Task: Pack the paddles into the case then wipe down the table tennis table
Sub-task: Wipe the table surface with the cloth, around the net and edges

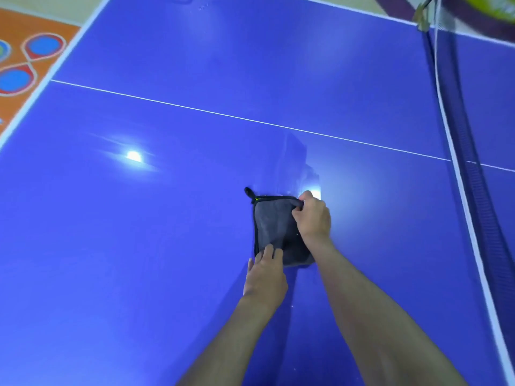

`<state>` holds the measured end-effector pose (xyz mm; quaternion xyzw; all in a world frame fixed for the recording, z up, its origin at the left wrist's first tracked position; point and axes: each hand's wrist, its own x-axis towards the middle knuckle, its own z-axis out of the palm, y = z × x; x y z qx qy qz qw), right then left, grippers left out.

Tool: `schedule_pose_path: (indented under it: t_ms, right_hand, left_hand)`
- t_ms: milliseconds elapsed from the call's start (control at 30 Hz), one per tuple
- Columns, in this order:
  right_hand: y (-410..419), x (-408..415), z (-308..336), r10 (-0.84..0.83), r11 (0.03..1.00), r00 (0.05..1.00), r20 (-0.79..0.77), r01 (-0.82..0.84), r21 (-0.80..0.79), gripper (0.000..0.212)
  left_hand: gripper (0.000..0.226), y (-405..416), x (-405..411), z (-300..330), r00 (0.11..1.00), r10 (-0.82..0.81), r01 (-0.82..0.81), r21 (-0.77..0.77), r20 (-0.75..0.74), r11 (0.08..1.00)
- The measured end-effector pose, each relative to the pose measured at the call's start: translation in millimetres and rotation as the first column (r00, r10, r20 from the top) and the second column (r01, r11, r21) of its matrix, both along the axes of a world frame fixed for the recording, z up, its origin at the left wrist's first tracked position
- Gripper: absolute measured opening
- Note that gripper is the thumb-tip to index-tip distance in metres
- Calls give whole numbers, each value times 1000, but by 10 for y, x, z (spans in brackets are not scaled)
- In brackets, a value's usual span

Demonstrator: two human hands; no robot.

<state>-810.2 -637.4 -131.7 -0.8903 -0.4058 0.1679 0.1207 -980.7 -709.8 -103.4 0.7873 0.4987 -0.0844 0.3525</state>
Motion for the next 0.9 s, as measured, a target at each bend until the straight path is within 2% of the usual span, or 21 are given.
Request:
schedule_pose_path:
  t_ms: [100, 167, 233, 267, 333, 400, 500, 600, 700, 800, 900]
  right_hand:
    - [-41, 5, 40, -55, 998, 997, 62, 54, 17, 23]
    - [-135, -134, 51, -37, 982, 994, 106, 16, 191, 30]
    - [-250, -314, 18, 85, 933, 993, 88, -110, 343, 28]
    - [-316, -393, -41, 177, 922, 983, 40, -180, 343, 26]
    - [-462, -527, -213, 315, 927, 945, -85, -288, 241, 31]
    - [-609, -618, -375, 363, 924, 931, -40, -354, 146, 45]
    - [-720, -779, -474, 331, 938, 933, 138, -342, 58, 60]
    - [-728, -955, -422, 242, 966, 948, 205, -255, 40, 60]
    - [-629, -918, -385, 189, 977, 958, 216, -206, 62, 56]
    - [-467, -779, -451, 204, 972, 943, 262, -227, 61, 58]
    - [-198, -632, -538, 215, 970, 933, 289, -239, 50, 60]
  left_hand:
    - [49, 17, -44, 83, 993, -72, 76, 32, -98, 997]
    - [46, 53, -63, 123, 982, -125, 138, 89, -141, 986]
    - [40, 110, -78, 151, 975, -157, 179, 134, -158, 975]
    - [38, 140, -100, 154, 972, -165, 191, 155, -167, 969]
    - [35, 206, -186, 152, 980, -105, 136, 191, -166, 972]
    - [36, 285, -329, 162, 993, 39, -16, 197, -114, 980]
    - [43, 408, -553, 127, 982, 185, -187, 243, 30, 952]
    - [45, 543, -632, 121, 951, 266, -304, 316, 160, 899]
    - [44, 658, -547, 175, 924, 343, -380, 342, 167, 859]
    - [45, 770, -423, 243, 917, 361, -397, 330, 168, 856]
    - [37, 939, -352, 259, 903, 401, -428, 252, 153, 868]
